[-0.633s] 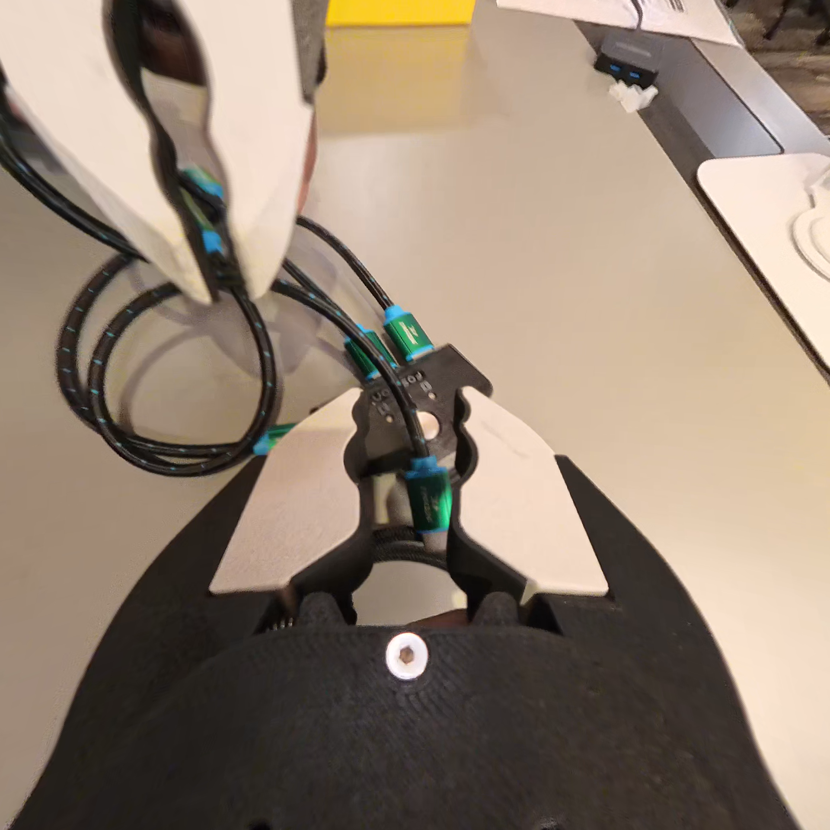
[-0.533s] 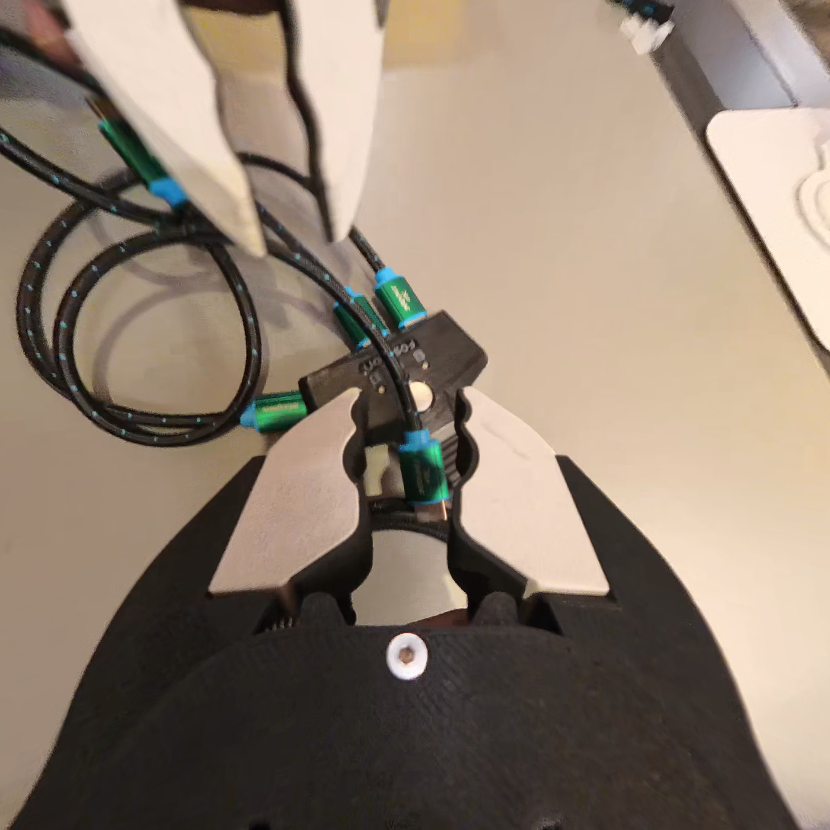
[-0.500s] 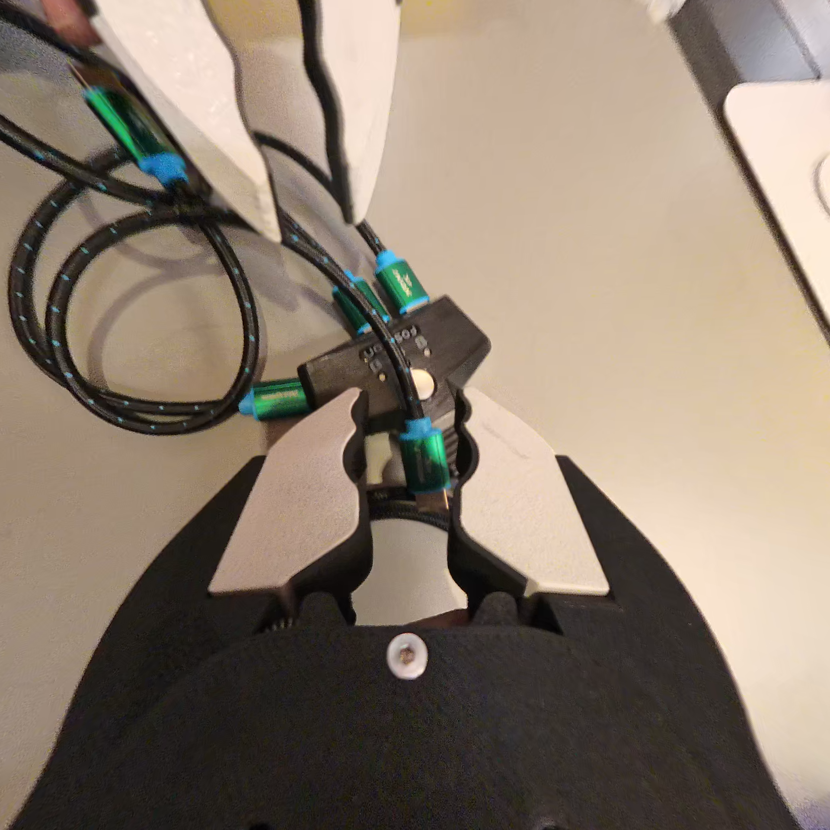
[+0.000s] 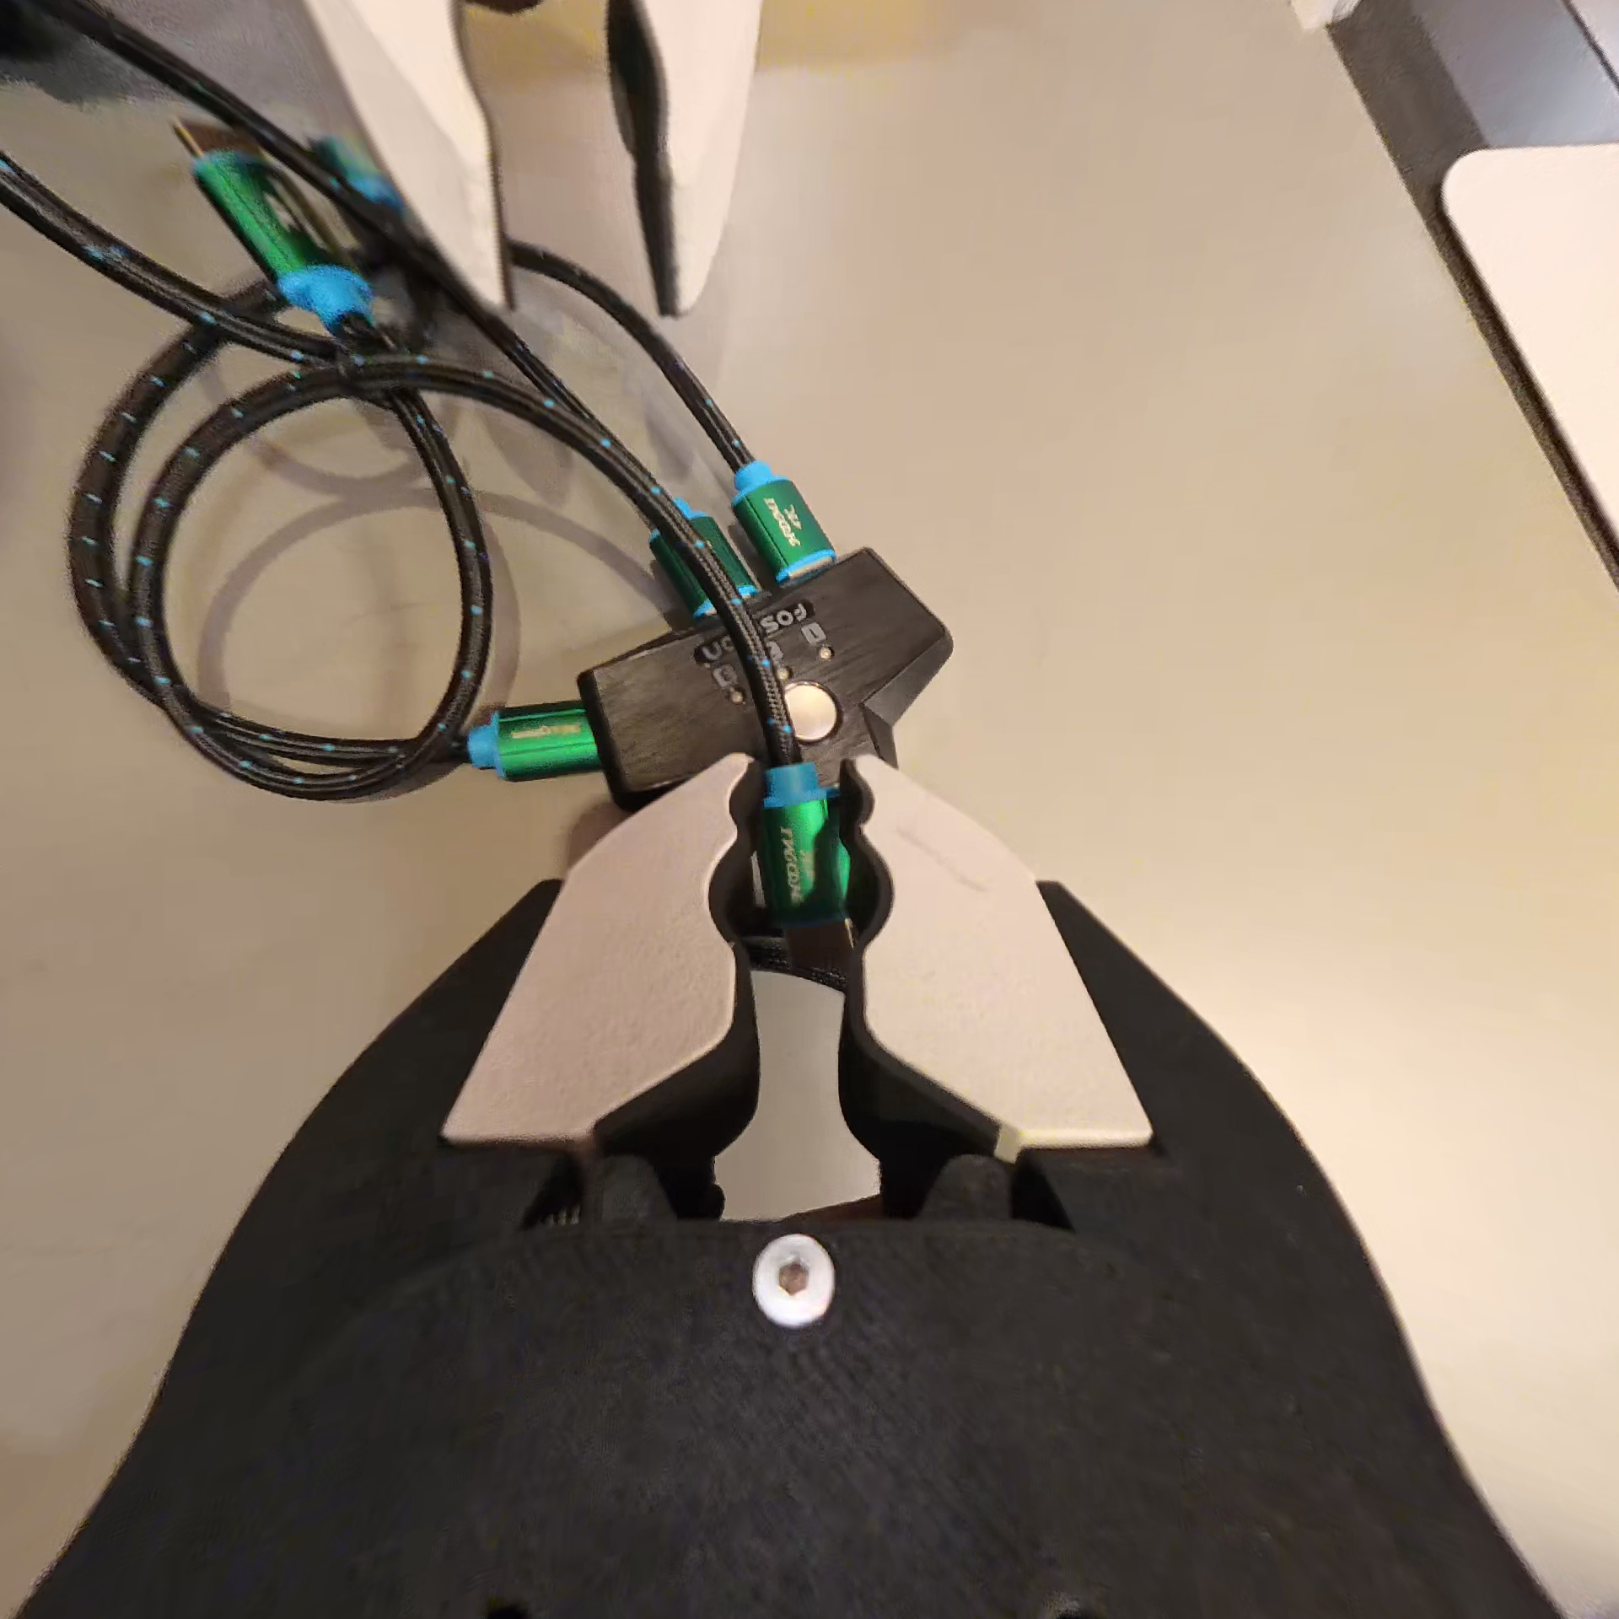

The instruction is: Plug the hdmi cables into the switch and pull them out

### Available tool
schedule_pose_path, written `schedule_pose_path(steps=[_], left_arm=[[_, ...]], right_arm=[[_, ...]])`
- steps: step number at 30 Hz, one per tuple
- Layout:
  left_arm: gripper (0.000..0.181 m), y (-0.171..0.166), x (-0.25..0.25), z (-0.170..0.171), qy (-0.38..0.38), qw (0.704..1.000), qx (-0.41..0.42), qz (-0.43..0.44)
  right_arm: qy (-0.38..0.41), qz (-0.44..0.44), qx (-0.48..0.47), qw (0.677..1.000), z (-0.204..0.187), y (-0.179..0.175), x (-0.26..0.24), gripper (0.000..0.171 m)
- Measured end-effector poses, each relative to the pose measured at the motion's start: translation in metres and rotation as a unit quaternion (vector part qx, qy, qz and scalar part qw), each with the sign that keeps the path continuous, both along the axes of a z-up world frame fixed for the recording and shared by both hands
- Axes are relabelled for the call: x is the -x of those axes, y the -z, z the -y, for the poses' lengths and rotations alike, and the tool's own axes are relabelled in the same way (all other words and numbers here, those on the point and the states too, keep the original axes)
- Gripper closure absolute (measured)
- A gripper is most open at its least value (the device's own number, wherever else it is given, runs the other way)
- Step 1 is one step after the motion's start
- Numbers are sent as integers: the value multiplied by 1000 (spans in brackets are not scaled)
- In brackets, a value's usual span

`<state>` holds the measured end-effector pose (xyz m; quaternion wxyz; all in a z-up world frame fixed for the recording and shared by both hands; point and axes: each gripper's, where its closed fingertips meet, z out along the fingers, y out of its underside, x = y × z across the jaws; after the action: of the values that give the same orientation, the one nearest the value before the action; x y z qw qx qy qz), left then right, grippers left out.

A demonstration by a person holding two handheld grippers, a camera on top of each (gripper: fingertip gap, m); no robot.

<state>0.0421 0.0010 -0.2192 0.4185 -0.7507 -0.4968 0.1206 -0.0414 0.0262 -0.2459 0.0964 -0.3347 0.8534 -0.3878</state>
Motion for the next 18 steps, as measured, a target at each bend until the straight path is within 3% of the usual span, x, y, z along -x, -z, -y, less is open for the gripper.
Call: schedule_pose_path(steps=[1,5,10,12,13,18], left_arm=[[151,-4,-2,5,-7,1000,-13,-9],[151,-7,-11,21,-28,999,-33,-18],[151,-4,-28,15,7,999,-40,-18],[151,3,-35,9,31,999,-33,-6],[151,9,-39,6,43,999,-26,3],[147,34,-52,-6,92,995,5,46]], right_arm=[[-2,14,2,1000,-1,-3,0,155],[-4,65,16,998,-1,-19,0,156],[-2,108,25,994,-4,-38,5,158],[0,121,32,992,-6,-46,8,160],[-2,132,38,990,-7,-52,9,171],[4,150,36,988,-9,-58,14,171]])
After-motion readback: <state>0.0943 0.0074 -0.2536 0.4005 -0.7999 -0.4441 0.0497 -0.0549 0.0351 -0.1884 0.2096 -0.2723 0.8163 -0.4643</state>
